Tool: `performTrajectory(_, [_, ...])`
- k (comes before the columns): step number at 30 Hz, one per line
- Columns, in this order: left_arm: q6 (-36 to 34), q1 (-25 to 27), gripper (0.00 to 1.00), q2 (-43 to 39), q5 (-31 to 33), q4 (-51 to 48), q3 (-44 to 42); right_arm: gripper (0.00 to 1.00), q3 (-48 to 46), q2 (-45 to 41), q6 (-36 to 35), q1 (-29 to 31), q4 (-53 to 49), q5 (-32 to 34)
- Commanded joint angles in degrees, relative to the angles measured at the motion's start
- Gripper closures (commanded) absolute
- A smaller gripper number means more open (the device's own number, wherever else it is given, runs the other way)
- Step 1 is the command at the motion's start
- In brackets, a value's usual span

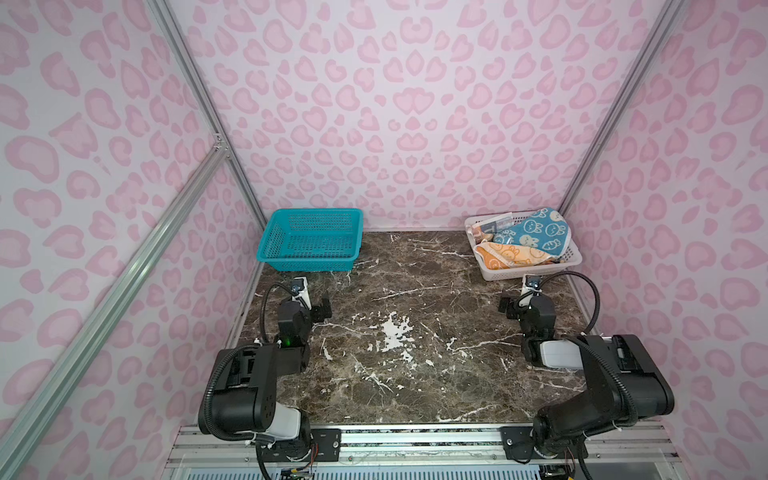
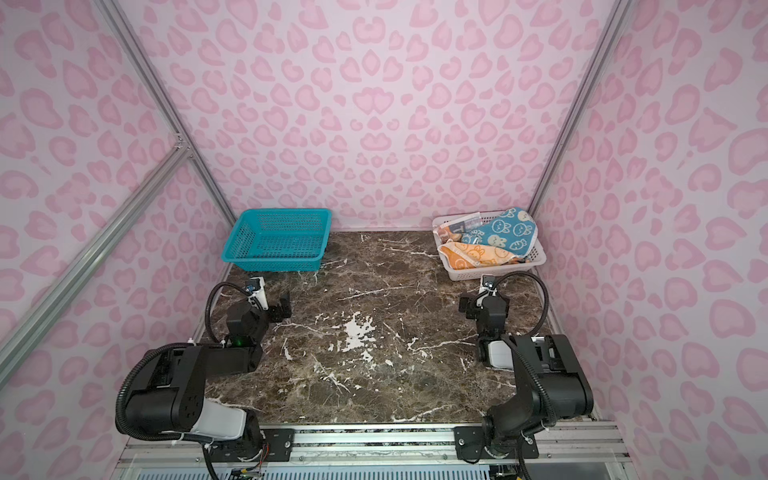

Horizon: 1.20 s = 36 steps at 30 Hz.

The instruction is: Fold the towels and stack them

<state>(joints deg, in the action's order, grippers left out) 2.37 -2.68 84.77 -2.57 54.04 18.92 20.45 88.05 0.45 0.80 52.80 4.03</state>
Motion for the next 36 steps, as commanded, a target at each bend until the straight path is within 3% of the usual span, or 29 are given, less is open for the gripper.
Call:
performTrajectory(1, [-0.2, -0.1, 0.02, 0.0, 0.3, 2.3, 0.1, 0.00, 0.1, 0.0, 0.3, 0.0, 0.5, 0.4])
performTrajectory(34, [-0.1, -0.1, 0.02, -0.4, 0.5, 2.3, -0.2, 0.00, -0.4, -0.3, 0.2, 0.0, 1.1, 0.1])
performTrajectory(36, [0.1, -0.1, 0.02, -1.8, 1.2, -2.4, 2.1, 0.00, -1.4, -1.3, -0.6, 0.0, 2.8, -1.4])
